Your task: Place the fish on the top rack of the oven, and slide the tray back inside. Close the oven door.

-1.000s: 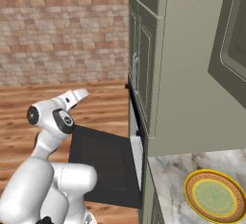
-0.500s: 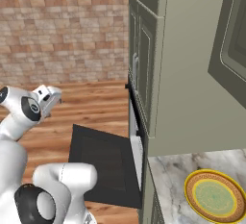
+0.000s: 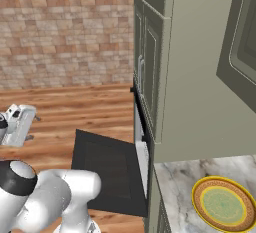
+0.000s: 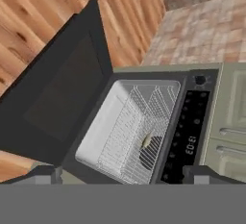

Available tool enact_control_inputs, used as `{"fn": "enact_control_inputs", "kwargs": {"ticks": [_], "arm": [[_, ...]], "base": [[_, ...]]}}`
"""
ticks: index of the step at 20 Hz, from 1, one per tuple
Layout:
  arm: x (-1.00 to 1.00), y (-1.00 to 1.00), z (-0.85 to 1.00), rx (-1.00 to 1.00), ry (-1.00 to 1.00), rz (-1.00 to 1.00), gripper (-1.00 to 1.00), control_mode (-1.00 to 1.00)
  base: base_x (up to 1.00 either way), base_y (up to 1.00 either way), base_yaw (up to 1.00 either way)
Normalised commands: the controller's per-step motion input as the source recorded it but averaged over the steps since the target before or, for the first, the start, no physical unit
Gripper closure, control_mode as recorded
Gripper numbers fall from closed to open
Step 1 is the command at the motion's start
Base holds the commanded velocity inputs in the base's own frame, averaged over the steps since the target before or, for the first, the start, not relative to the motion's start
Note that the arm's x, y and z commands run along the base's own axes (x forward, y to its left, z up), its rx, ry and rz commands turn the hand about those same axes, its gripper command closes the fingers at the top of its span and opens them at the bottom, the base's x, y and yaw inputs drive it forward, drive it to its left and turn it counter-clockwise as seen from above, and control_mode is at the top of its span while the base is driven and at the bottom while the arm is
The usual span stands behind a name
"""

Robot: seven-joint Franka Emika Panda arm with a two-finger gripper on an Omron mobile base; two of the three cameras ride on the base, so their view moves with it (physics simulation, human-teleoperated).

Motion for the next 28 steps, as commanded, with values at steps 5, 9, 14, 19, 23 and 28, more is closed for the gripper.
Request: {"fn": "enact_control_inputs", "kwargs": {"ticks": [5, 9, 14, 19, 23, 28], "arm": [[-0.14, 0.39, -0.58, -0.29, 0.03, 0.00, -1.00, -1.00], [0.00, 0.10, -0.35, -0.25, 0.06, 0.00, -1.00, -1.00], [0.00, 0.04, -0.16, -0.15, 0.12, 0.00, -1.00, -1.00], [0.00, 0.00, 0.00, -0.03, 0.01, 0.00, -1.00, -1.00], [-0.03, 0.00, -0.24, -0.03, 0.00, 0.00, -1.00, -1.00], [-0.06, 0.00, -0.35, -0.09, 0.04, 0.00, -1.00, -1.00]], "base": [[0.00, 0.00, 0.00], [0.00, 0.00, 0.00], [0.00, 0.00, 0.00], [0.00, 0.00, 0.00], [0.00, 0.00, 0.00], [0.00, 0.00, 0.00]]}}
